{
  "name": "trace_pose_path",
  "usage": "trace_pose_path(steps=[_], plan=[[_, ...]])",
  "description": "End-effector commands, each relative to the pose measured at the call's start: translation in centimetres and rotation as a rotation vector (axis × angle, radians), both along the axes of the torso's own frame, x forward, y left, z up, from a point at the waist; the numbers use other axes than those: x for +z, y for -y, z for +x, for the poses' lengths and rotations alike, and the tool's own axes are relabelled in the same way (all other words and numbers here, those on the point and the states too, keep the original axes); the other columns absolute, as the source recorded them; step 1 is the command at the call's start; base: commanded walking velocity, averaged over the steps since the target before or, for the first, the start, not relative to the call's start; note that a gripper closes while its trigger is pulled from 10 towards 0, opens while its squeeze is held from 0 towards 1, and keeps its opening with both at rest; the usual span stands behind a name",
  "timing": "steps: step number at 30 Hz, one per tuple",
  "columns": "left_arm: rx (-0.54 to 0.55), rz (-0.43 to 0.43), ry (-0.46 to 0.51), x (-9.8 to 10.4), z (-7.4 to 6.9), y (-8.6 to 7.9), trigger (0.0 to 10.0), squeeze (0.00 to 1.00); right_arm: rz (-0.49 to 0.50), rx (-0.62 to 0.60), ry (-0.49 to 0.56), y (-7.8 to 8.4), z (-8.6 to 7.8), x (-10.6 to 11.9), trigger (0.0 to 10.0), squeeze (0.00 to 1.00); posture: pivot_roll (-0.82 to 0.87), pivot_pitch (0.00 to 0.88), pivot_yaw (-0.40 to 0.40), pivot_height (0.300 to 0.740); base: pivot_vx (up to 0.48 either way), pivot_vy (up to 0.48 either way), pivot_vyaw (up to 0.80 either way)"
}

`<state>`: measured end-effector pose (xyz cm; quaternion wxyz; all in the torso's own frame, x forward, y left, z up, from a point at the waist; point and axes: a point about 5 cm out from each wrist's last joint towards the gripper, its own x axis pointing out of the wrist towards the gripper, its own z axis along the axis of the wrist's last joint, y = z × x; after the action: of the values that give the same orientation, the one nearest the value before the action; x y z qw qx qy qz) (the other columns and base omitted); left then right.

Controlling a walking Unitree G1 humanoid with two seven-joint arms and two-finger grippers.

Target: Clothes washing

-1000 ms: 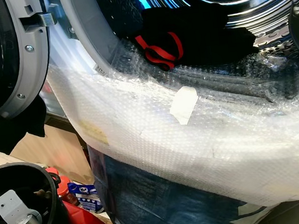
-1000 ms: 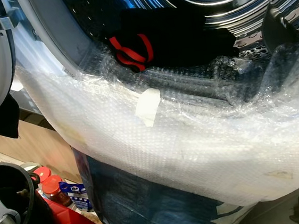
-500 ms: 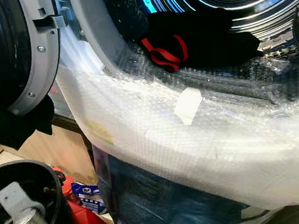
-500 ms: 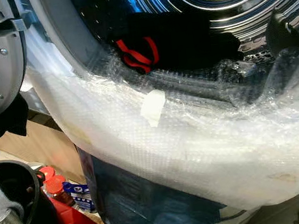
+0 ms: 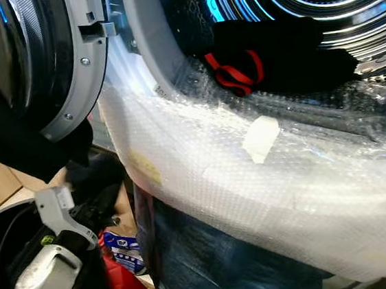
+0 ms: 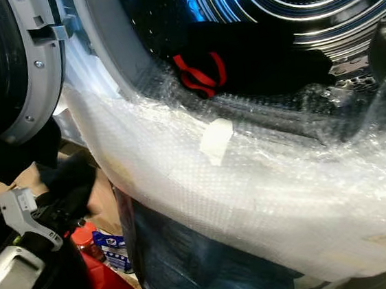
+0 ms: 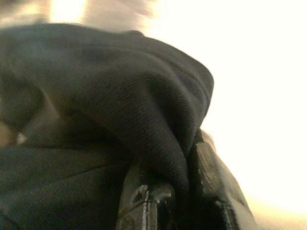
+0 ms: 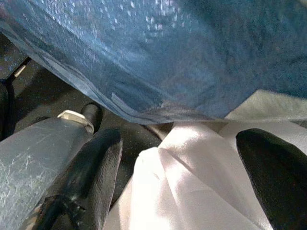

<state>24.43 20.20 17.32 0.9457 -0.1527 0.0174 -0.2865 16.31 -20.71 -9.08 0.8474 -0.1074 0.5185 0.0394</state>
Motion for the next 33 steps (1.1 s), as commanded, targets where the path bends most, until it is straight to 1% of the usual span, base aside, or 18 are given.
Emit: trace_pose_path(steps=[1,2,5,7,8,10,11,13,14,15,16,19,23,25,28,30,31,33], plan=[[-0.207,-0.004,0.014,1.2,-1.5,1.8,0.0,0.00,0.003,-0.012,-0.015,0.1,-0.4,-0.2,10.0,0.00,0.07,0.062,-0.069,0.740,0.000,0.000,0.00],[-0.258,0.015,0.017,1.8,-1.9,2.0,0.0,0.00,0.007,-0.015,-0.011,0.0,-0.2,-0.1,10.0,0.00,0.07,0.062,-0.069,0.740,0.000,0.000,0.00],[-0.344,0.045,0.035,3.1,-2.0,2.2,0.0,0.00,0.017,-0.018,-0.002,-0.3,0.2,0.0,10.0,0.00,0.08,0.069,-0.053,0.740,0.000,0.000,0.00],[-0.479,0.022,0.072,4.4,-2.1,3.1,0.0,0.00,0.027,-0.023,0.008,-0.6,0.4,0.1,10.0,0.00,0.09,0.070,-0.049,0.740,0.000,0.000,0.00],[-0.514,0.011,0.076,4.5,-2.0,3.4,0.0,0.00,0.028,-0.022,0.010,-0.7,0.5,0.1,10.0,0.00,0.09,0.069,-0.044,0.740,0.000,0.000,0.00],[-0.566,0.040,0.059,4.1,-1.4,4.3,0.0,0.00,0.038,-0.011,0.020,-1.2,0.7,0.1,10.0,0.00,0.09,0.069,-0.036,0.740,0.000,0.000,0.00],[-0.646,0.036,0.044,3.8,-1.0,5.8,0.0,0.00,0.060,-0.017,0.035,-1.6,1.1,0.2,10.0,0.00,0.08,0.067,-0.029,0.740,0.000,0.000,0.00],[-0.701,0.017,0.035,3.8,-1.0,6.5,0.0,0.00,0.070,-0.023,0.041,-1.8,1.3,0.3,10.0,0.00,0.08,0.067,-0.027,0.740,0.000,0.000,0.00],[-0.803,-0.120,0.032,4.2,-1.2,8.0,0.0,0.00,0.076,-0.028,0.047,-1.8,1.4,0.3,10.0,0.00,0.07,0.067,-0.026,0.740,0.000,0.000,0.00],[-0.803,-0.120,0.032,4.2,-1.2,8.0,0.0,0.00,0.076,-0.028,0.047,-1.8,1.4,0.3,10.0,0.00,0.07,0.067,-0.026,0.740,0.000,0.000,0.00],[-0.905,-0.186,0.016,4.2,-1.5,9.0,0.0,0.00,0.077,-0.029,0.049,-1.9,1.5,0.4,10.0,0.00,0.06,0.066,-0.015,0.740,0.000,0.000,0.00],[-1.030,-0.179,-0.021,3.5,-1.4,10.5,0.0,0.00,0.081,-0.033,0.049,-2.0,1.6,0.4,10.0,0.00,0.04,0.064,-0.012,0.740,0.000,0.000,0.00],[-1.149,-0.149,-0.045,2.9,-1.1,12.4,0.0,0.00,0.112,-0.043,0.069,-2.3,1.6,0.4,10.0,0.00,0.04,0.064,-0.007,0.740,0.000,0.000,0.00],[-1.228,-0.158,-0.066,2.5,-1.2,13.9,0.0,0.00,0.145,-0.055,0.085,-2.5,1.7,0.5,10.0,0.00,0.02,0.063,-0.001,0.740,0.000,0.000,0.00],[-1.297,-0.154,-0.078,1.9,-1.4,15.4,0.0,0.00,0.153,-0.059,0.091,-2.6,1.7,0.5,10.0,0.00,0.02,0.062,0.002,0.740,0.000,0.000,0.00],[-1.303,-0.153,-0.078,1.8,-1.4,15.6,0.0,0.00,0.152,-0.059,0.091,-2.6,1.7,0.5,10.0,0.00,0.02,0.062,0.002,0.740,0.000,0.000,0.00],[-1.316,-0.154,-0.069,1.9,-1.5,16.1,0.0,0.00,0.153,-0.056,0.089,-2.7,1.6,0.4,10.0,0.00,0.03,0.066,0.000,0.740,0.000,0.000,0.00],[-1.356,-0.150,-0.039,2.1,-1.6,18.1,0.0,0.00,0.156,-0.043,0.078,-3.0,1.4,0.3,10.0,0.00,0.03,0.061,-0.002,0.740,0.000,0.000,0.00]])
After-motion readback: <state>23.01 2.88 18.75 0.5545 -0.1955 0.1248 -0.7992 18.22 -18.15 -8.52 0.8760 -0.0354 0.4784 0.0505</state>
